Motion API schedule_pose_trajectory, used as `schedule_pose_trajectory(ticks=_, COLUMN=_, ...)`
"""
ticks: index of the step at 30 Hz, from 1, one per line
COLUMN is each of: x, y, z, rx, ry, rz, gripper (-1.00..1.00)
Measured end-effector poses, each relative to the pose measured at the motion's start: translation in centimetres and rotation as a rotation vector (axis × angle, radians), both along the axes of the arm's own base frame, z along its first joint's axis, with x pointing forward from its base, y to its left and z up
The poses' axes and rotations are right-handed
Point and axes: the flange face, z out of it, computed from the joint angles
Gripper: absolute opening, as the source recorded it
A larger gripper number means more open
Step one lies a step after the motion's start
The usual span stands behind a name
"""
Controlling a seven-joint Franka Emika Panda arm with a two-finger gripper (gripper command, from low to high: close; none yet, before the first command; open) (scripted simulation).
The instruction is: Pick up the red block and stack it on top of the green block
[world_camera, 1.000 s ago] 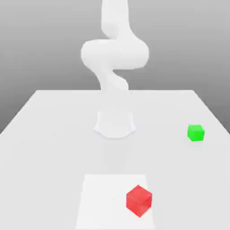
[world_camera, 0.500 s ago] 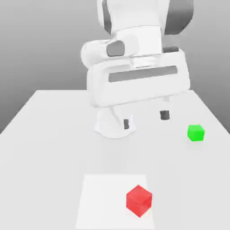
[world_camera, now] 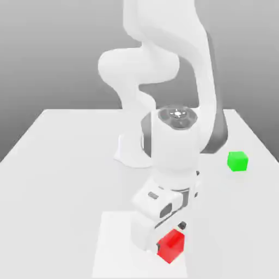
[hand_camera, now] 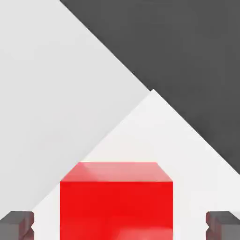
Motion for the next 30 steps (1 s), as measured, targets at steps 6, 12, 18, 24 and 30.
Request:
schedule_pose_trajectory(ticks=6, x=0.0, y=0.0, z=0.1, rx=0.0, ry=0.001, rz=0.001, gripper=-1.0)
schedule_pose_trajectory(ticks=12, x=-0.5, y=1.3, z=5.8, rx=0.005, ry=0.003, rz=0.041, gripper=-1.0)
schedule_pose_trajectory(ticks=18, x=-9.2, y=16.1, z=7.6, rx=0.037, ry=0.02, rz=0.55, gripper=-1.0)
schedule_pose_trajectory(ticks=24, x=-21.1, y=24.4, z=8.9, rx=0.042, ry=0.024, rz=1.037, gripper=-1.0)
schedule_pose_trajectory(ticks=30, x=-33.8, y=27.4, z=9.8, rx=0.014, ry=0.011, rz=1.521, gripper=-1.0)
